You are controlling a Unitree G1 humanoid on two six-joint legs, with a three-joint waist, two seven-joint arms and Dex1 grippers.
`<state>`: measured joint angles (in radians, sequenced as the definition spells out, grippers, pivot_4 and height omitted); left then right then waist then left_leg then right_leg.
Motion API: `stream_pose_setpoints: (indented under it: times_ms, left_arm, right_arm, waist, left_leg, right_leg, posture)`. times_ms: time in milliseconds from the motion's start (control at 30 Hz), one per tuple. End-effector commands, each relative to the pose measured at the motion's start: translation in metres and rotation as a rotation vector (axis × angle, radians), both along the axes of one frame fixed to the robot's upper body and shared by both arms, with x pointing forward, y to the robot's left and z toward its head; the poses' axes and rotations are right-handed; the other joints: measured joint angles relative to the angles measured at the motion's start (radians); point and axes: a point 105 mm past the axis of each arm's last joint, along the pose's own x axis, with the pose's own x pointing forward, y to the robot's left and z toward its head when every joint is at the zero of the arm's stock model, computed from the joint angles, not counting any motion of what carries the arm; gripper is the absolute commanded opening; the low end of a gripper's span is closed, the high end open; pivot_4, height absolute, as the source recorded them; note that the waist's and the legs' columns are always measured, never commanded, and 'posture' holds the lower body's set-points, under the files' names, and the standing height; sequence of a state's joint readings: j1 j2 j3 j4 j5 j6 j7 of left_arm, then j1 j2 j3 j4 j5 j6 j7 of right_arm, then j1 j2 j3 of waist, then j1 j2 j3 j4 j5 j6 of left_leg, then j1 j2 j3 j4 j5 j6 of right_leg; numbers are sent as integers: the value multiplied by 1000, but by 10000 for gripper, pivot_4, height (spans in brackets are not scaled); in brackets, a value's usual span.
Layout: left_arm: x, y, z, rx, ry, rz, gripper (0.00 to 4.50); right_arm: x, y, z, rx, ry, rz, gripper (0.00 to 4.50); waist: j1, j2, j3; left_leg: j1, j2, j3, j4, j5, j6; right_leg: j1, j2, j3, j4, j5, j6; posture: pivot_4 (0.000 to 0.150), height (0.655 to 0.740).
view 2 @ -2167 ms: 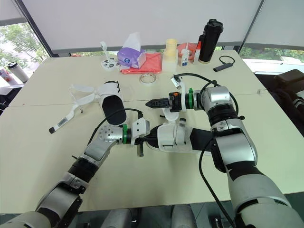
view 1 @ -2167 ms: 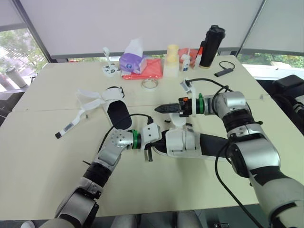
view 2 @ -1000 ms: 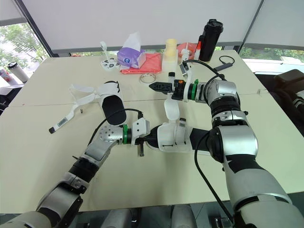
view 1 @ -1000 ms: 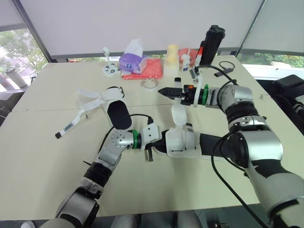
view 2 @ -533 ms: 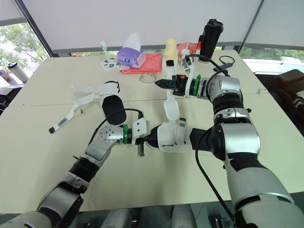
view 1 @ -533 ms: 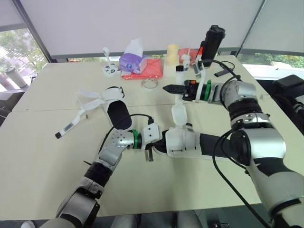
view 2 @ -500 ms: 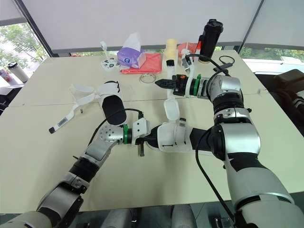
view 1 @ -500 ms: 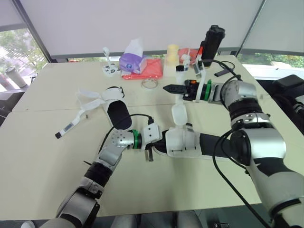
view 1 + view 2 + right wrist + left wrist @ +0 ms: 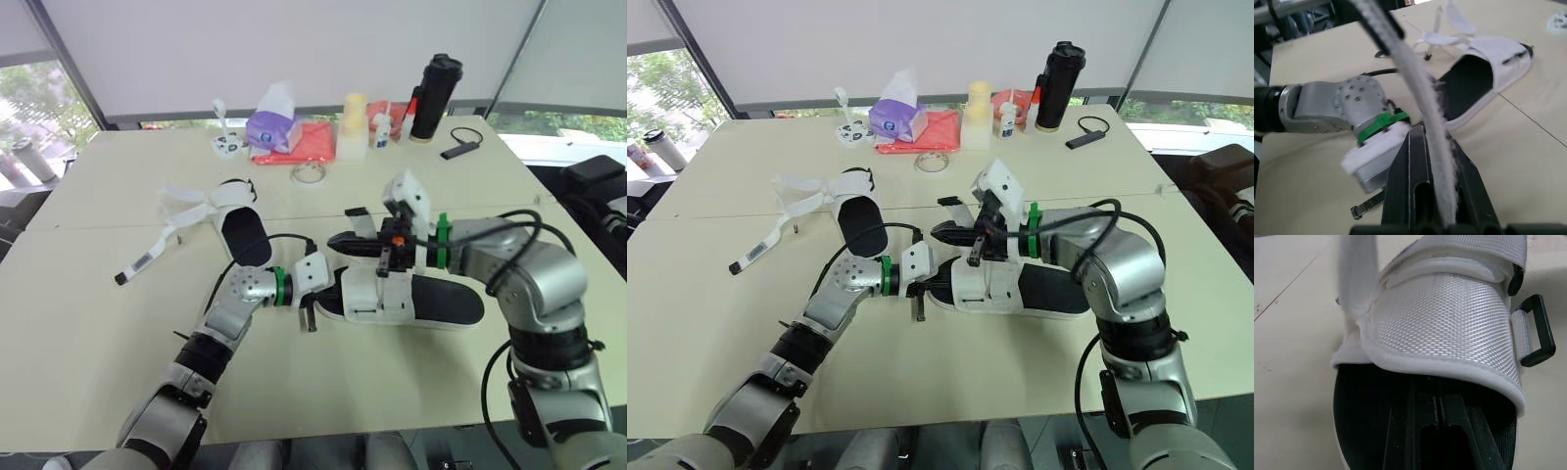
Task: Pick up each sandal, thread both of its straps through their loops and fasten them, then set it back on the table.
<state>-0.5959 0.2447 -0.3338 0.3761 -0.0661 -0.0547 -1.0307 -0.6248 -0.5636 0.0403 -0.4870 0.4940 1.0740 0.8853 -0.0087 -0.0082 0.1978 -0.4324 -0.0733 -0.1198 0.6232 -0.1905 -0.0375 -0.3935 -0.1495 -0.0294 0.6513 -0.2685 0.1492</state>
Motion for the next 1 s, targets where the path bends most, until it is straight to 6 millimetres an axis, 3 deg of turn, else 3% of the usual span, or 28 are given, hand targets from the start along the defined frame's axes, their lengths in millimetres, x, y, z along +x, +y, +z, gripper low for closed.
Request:
stream_pose_setpoints:
  times_ms: [33,200,533,867,1000]
  left_arm:
    - [4,4,2,-12,17,18,0]
    - [4,5,4,-35,69,24,0]
    - [3,6,9,-54,111,22,0]
    - [2,6,9,-45,113,15,0]
    - [1,6,8,-37,111,8,0]
  right_arm:
    - [-14,4,8,-28,-91,41,244]
    - [-33,9,-11,-175,-211,120,244]
    - [-35,-5,-37,-336,-334,211,244]
    - [-35,0,-49,-420,-533,314,244]
    - [-29,-6,-61,-520,-650,353,13390]
  waist:
    - [-2,0,0]
    - [-4,0,0]
    - [-4,0,0]
    - [-3,0,0]
    - [-3,0,0]
  left_leg:
    - [0,0,1,0,0,0]
    - [0,0,0,-1,0,0]
    - [0,0,1,-1,0,0]
    - [0,0,1,-1,0,0]
    - [0,0,1,-1,0,0]
  right_leg:
    - [0,0,0,-1,0,0]
    - [0,0,0,-1,0,0]
    - [0,0,0,-1,0,0]
    - [0,0,0,-2,0,0]
    - [0,0,0,-2,0,0]
  posture:
    - [1500,7400]
    - [1500,7400]
    - [1500,7400]
    - [1500,7400]
    - [1500,7400]
